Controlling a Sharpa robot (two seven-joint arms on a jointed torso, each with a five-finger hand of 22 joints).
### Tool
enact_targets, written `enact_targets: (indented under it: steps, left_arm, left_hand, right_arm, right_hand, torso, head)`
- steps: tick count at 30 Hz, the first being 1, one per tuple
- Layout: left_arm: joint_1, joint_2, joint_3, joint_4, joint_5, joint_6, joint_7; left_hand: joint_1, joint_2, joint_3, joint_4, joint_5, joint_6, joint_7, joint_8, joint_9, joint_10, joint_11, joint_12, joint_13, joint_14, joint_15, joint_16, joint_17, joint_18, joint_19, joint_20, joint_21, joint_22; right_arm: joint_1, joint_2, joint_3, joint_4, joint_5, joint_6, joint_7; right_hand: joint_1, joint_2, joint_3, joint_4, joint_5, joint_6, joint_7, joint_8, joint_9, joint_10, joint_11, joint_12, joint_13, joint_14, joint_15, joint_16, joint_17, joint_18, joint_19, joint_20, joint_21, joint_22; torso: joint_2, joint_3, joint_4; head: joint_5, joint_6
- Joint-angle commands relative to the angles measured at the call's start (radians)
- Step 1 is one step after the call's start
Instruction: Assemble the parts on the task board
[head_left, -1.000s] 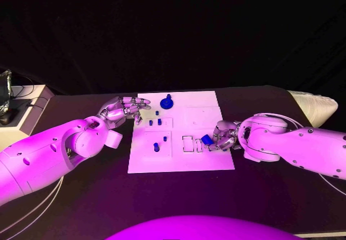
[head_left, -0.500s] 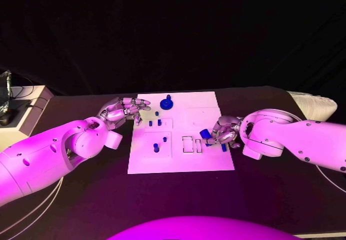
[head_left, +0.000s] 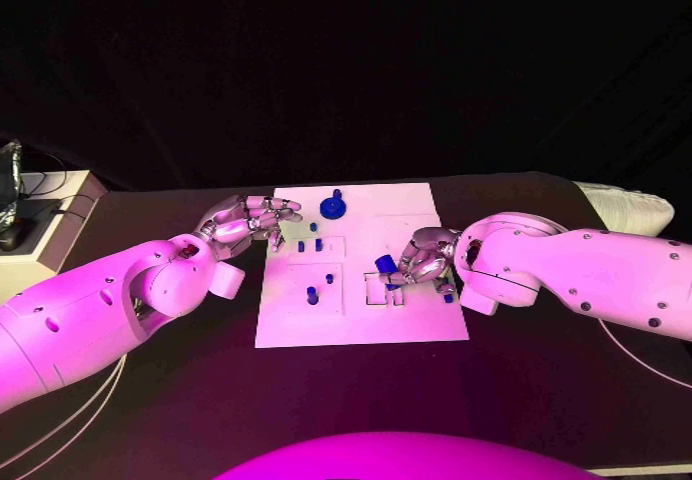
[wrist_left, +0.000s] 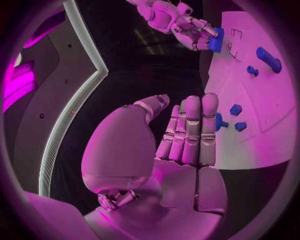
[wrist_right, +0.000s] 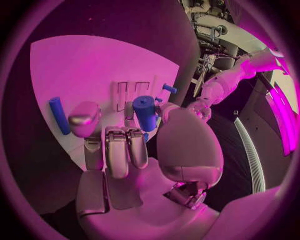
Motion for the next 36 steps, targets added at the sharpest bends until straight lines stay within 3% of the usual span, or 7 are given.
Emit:
enact_targets:
  steps: [1,9,30,36]
  left_arm:
    - [0.0,0.002,0.001,0.004,0.006,0.021,0.004]
    - [0.0,0.001,0.001,0.005,0.006,0.024,0.004]
    - [0.0,-0.003,0.001,0.005,0.009,0.031,0.0]
    - [0.0,-0.004,0.001,0.005,0.009,0.032,-0.001]
  left_hand:
    - [-0.005,0.005,0.0,0.008,-0.001,-0.008,-0.002,0.005,-0.002,-0.001,-0.003,0.005,0.002,0.0,0.005,0.006,0.002,-0.011,-0.007,-0.002,0.004,0.001]
    - [-0.005,0.005,0.0,0.008,-0.001,-0.008,-0.002,0.005,-0.002,-0.001,-0.003,0.005,0.002,0.0,0.005,0.006,0.002,-0.011,-0.007,-0.002,0.004,0.001]
    - [-0.009,0.006,-0.001,0.013,-0.001,-0.008,-0.002,0.006,-0.002,-0.001,-0.003,0.006,0.002,0.001,0.005,0.006,0.002,-0.011,-0.006,-0.001,0.005,0.002]
    - [-0.009,0.006,-0.001,0.013,-0.001,-0.008,-0.002,0.006,-0.002,-0.001,-0.003,0.006,0.002,0.001,0.005,0.006,0.002,-0.011,-0.006,-0.001,0.005,0.002]
  right_arm:
    - [-0.002,0.016,-0.001,-0.014,-0.006,0.016,-0.002]
    - [-0.018,0.045,-0.007,-0.04,-0.035,0.073,-0.008]
    - [-0.028,0.054,-0.009,-0.041,-0.079,0.073,-0.01]
    - [-0.029,0.056,-0.009,-0.043,-0.079,0.06,-0.009]
  right_hand:
    - [-0.001,0.007,0.129,-0.121,-0.007,0.007,-0.003,-0.006,0.009,0.072,0.001,-0.004,0.225,0.102,-0.003,0.003,0.246,-0.01,-0.005,-0.004,-0.008,-0.001]
    - [-0.019,0.009,0.137,-0.12,-0.022,0.004,0.0,-0.013,0.011,0.061,0.004,-0.018,0.212,0.101,-0.001,0.001,0.24,-0.008,-0.01,-0.002,-0.026,-0.01]
    - [-0.052,-0.002,0.136,-0.119,-0.038,0.008,0.002,-0.02,0.014,0.061,0.006,-0.019,0.212,0.101,0.001,0.002,0.243,-0.009,-0.008,0.0,-0.022,-0.005]
    - [-0.111,-0.021,0.108,-0.116,-0.14,0.015,0.005,-0.031,0.02,0.061,0.009,-0.02,0.212,0.101,0.004,0.002,0.242,-0.008,-0.007,0.003,-0.026,-0.002]
  torso:
    - [0.0,0.0005,-0.0008]
    - [0.002,0.0016,0.0011]
    - [0.001,0.0018,-0.0003]
    - [0.002,0.0013,-0.0003]
  head:
    - [0.0,0.0]
    - [0.004,-0.002]
    - [0.012,-0.004]
    - [0.012,-0.006]
